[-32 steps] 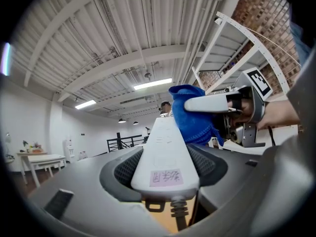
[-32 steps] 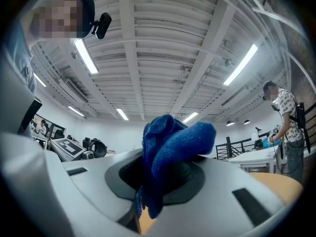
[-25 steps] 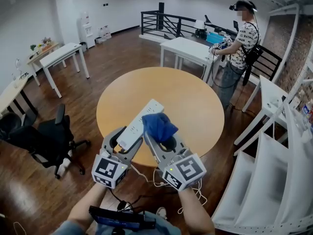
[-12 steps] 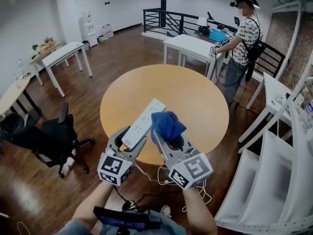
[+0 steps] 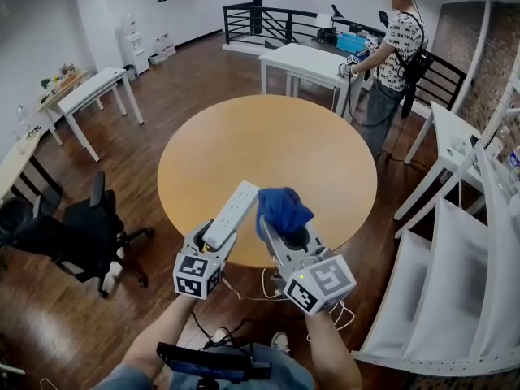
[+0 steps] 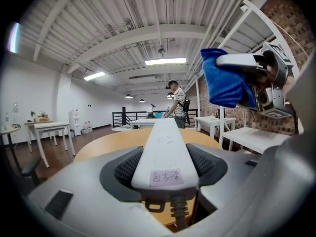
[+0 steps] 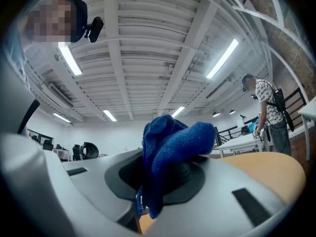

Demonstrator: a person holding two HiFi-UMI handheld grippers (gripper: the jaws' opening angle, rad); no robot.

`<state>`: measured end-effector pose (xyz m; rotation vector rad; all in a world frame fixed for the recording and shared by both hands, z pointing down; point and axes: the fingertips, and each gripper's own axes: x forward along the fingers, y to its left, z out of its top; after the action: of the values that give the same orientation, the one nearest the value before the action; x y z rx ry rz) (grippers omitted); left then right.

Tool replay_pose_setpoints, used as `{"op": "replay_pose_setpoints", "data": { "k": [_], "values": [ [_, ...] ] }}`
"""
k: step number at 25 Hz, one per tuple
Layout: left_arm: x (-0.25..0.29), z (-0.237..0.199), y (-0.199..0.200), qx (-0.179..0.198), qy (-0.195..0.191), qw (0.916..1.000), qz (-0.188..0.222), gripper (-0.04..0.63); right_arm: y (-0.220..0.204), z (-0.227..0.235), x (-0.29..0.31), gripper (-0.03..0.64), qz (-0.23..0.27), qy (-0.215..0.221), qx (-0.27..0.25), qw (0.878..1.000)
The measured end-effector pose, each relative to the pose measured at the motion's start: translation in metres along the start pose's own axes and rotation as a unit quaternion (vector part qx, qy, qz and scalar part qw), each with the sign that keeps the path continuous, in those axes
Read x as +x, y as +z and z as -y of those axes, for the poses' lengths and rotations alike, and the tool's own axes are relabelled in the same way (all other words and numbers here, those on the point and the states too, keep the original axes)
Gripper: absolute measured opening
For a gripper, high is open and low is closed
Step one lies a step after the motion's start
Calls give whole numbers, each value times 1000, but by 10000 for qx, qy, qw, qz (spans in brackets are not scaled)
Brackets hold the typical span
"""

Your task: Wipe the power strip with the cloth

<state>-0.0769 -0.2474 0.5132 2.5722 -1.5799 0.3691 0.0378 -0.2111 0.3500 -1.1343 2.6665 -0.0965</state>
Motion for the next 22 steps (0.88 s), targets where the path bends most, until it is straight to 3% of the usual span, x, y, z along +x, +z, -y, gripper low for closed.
{"op": "replay_pose_setpoints", "data": {
  "k": [12, 22],
  "values": [
    [32, -17, -96, -242, 54, 9938, -1082, 279, -28, 20, -12, 69, -199, -433, 311, 9984],
    [52, -10, -136, -247, -70, 9860, -1646, 279, -46, 18, -12, 69, -422, -534, 372, 9970]
  ]
}}
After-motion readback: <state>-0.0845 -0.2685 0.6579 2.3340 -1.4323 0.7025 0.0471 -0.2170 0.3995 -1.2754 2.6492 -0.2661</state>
